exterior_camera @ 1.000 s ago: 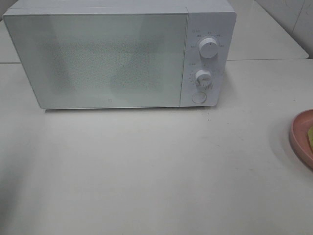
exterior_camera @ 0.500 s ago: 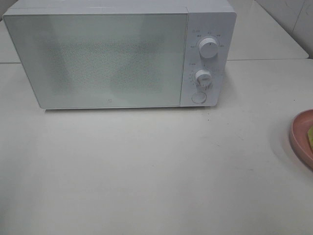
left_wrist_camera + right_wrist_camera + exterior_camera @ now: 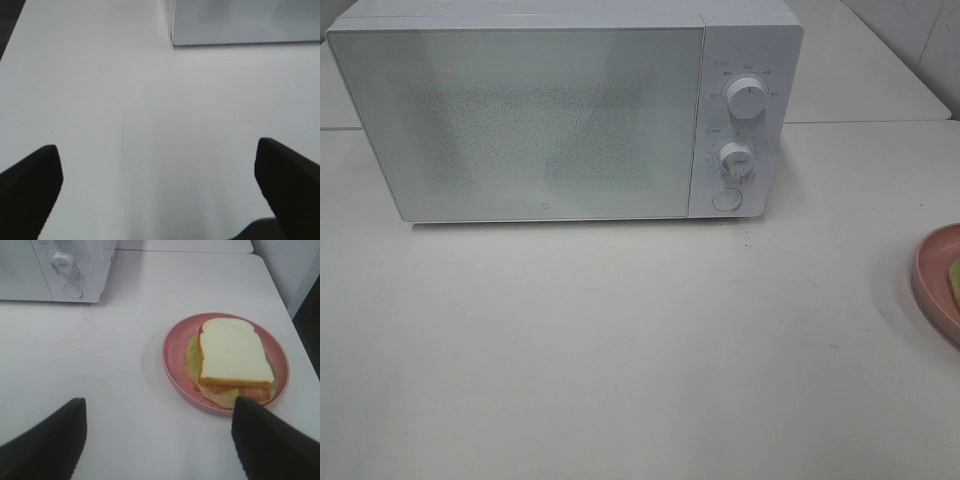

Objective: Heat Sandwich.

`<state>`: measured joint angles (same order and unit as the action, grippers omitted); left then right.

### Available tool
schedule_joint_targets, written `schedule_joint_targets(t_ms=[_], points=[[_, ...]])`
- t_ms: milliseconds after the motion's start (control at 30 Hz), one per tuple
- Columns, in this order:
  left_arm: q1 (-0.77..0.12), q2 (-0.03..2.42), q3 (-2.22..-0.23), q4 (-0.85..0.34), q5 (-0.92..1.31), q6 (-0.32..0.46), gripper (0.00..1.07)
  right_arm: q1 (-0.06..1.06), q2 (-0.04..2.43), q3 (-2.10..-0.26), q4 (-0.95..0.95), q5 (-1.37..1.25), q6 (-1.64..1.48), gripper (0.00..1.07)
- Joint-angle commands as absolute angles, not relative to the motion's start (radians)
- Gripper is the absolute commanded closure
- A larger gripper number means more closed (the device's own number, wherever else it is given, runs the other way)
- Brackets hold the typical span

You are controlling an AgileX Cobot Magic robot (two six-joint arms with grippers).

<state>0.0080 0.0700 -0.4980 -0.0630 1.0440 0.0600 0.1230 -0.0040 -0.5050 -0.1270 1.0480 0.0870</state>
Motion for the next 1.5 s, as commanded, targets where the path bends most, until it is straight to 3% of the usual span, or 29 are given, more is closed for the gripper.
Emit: schedule_joint_targets(t_ms=[33, 1500], points=[[0.009, -0.010, -0.495, -0.067, 1.028, 0.060, 0.05, 0.116, -0.030, -0.504, -0.123, 1.037, 0.081, 0.31], [0.009, -0.031, -0.495, -0.068, 1.028, 0.061, 0.05, 0.116, -0.030, -0.504, -0.123, 1.037, 0.081, 0.31]])
